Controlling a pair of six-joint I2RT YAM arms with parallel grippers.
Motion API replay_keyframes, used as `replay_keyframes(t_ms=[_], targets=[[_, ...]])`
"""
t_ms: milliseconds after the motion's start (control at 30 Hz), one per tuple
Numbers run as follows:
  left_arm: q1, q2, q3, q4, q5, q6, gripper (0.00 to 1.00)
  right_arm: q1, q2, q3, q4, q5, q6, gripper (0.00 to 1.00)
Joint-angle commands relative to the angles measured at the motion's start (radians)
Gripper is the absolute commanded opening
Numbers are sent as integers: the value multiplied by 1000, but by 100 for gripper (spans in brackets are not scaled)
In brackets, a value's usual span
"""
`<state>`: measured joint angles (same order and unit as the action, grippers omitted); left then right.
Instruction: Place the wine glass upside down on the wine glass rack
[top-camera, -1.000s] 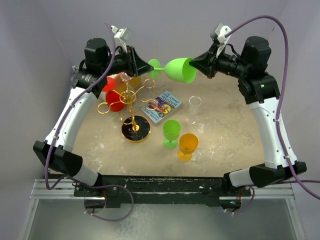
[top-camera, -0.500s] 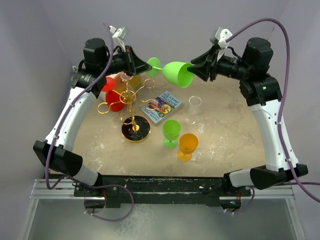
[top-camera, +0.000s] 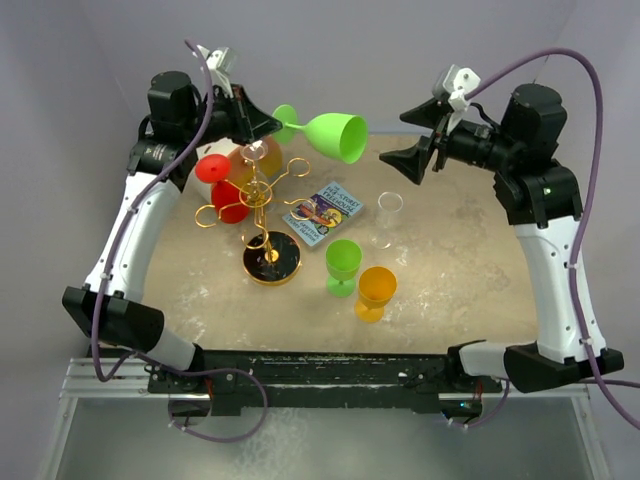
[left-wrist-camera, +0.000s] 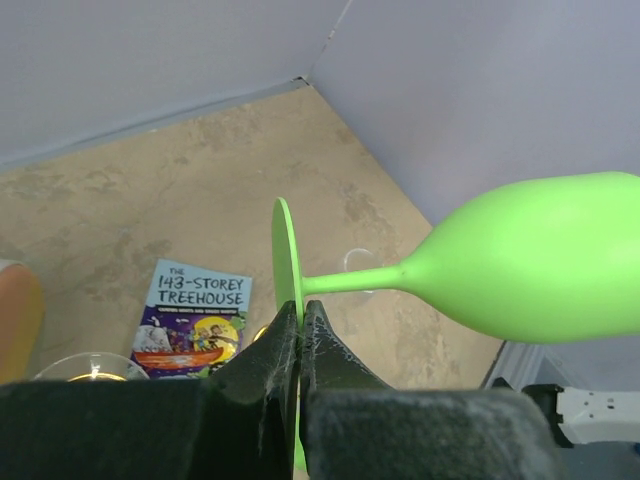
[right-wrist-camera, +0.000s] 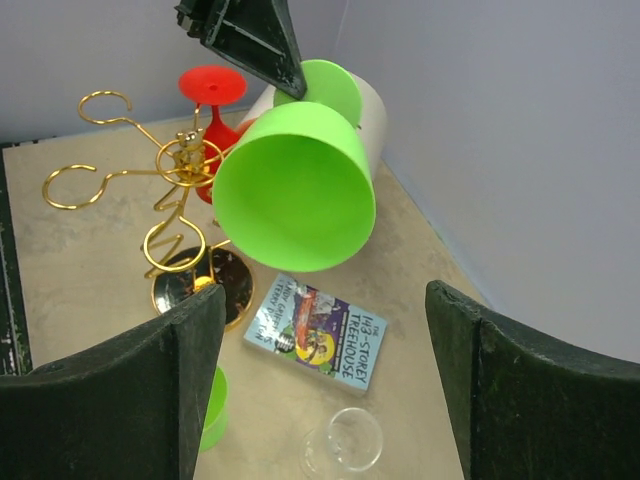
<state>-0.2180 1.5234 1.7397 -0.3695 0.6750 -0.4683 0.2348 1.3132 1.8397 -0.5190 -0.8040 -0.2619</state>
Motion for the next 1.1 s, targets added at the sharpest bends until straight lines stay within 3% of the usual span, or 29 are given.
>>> replay_keyframes(t_ms=[0, 367, 667, 1067], targets=[[3, -67, 94, -48, -108, 148, 0, -41, -55, 17, 4, -4, 18, 84], [-70, -77, 205, -173, -312, 431, 0, -143, -71, 54, 2, 19, 80, 87], [-232, -52, 251, -235, -529, 725, 0, -222, -84, 23, 46, 38, 153, 88], [-477, -11, 180, -271, -737, 1125, 0, -295, -94, -31, 103, 60, 218, 91]])
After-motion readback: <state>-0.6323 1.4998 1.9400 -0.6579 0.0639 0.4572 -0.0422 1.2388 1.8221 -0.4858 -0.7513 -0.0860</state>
